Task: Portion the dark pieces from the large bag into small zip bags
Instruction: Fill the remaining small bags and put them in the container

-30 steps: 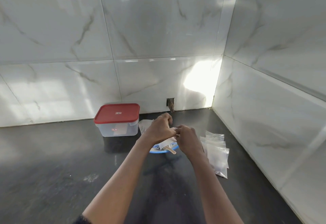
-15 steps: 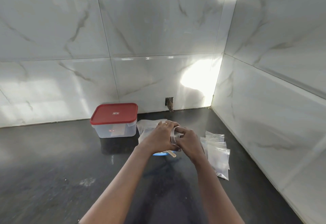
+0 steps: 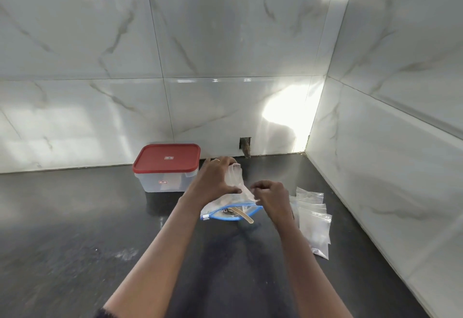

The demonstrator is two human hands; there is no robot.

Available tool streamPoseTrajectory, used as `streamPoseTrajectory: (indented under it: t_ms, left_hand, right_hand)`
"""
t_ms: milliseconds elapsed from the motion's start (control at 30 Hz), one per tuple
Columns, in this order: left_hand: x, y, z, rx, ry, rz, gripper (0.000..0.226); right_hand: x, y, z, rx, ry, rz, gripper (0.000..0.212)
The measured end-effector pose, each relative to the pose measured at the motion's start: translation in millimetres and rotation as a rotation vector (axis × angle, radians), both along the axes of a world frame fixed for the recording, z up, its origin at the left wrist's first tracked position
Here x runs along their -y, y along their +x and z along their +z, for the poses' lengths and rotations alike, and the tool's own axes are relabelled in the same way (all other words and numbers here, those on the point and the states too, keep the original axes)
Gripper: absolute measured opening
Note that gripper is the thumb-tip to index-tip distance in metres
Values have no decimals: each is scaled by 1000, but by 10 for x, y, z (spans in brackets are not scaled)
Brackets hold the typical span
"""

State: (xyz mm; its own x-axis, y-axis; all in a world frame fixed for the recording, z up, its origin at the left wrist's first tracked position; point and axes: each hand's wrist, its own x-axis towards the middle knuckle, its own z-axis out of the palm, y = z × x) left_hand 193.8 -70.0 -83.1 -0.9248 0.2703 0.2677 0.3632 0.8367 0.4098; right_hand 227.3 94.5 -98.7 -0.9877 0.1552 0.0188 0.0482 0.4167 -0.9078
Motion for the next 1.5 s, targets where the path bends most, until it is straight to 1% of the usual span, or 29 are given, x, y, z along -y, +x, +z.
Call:
streamPoseTrajectory:
  t_ms: [67, 133, 200, 233, 300, 367, 400, 467, 567, 633, 700, 733, 800, 833, 867, 933, 1033, 1133, 1233, 1300, 1367, 1400, 1500]
  left_hand:
    - [40, -18, 0, 19, -63, 32, 76]
    - [36, 3, -20, 79, -117, 30, 86]
    - [8, 19, -88, 122, -179, 13, 93]
    - [-1, 24, -140, 124, -215, 7, 93]
    - [-4, 24, -246, 92, -286, -1, 87]
    - [2, 11, -308, 62, -298, -1, 77]
    - [10, 1, -321, 53, -267, 3, 72]
    - [25, -22, -290, 17, -100, 24, 63]
    - [65, -47, -130, 3, 224, 138, 56]
    - [102, -69, -34, 8, 362, 211, 51]
    - [118, -76, 25, 8, 418, 233, 48]
    - [120, -76, 31, 10, 427, 229, 47]
    - [123, -62, 21, 9, 427, 226, 46]
    - [123, -45, 10, 6, 430, 234, 45]
    - [130, -32, -4, -3, 441, 246, 44]
    - [137, -23, -37, -12, 458, 277, 45]
    - [129, -11, -49, -31, 456, 315, 45]
    - [80, -20, -48, -71, 447, 326, 46]
    - [-14, -17, -109, -61, 333, 340, 46]
    - [-51, -26, -167, -62, 302, 366, 39]
    - [-52, -32, -153, -70, 341, 418, 25]
    - [-43, -49, -117, -69, 364, 447, 24]
    - [-28, -75, -8, -47, 371, 489, 40]
  right_hand:
    - [3, 0, -61, 125, 263, 56, 21]
    - [34, 8, -151, 288, 434, 101, 23]
    - [70, 24, -234, 391, 458, 113, 28]
    - [94, 37, -275, 399, 442, 105, 31]
    - [172, 78, -349, 383, 406, 86, 35]
    - [253, 112, -409, 360, 355, 73, 32]
    - [288, 124, -429, 350, 349, 61, 28]
    - [318, 124, -427, 289, 408, 30, 25]
    - [363, 75, -333, 82, 574, -12, 27]
    - [415, 37, -203, -77, 667, 46, 25]
    - [495, -20, -69, -195, 762, 101, 16]
    - [527, -47, 23, -205, 784, 129, 9]
    - [555, -116, 138, -237, 920, 172, 13]
    - [573, -147, 192, -230, 938, 212, 16]
    - [576, -178, 221, -177, 954, 237, 24]
    - [525, -260, 212, -88, 960, 272, 32]
    - [446, -325, 266, -125, 965, 216, 34]
    - [414, -344, 319, -186, 930, 158, 31]
    - [414, -343, 348, -178, 891, 141, 31]
    - [389, -368, 328, -160, 852, 113, 31]
    - [356, -375, 286, -126, 822, 77, 31]
    - [345, -373, 258, -112, 812, 62, 31]
    - [354, -343, 154, -78, 747, 14, 29]
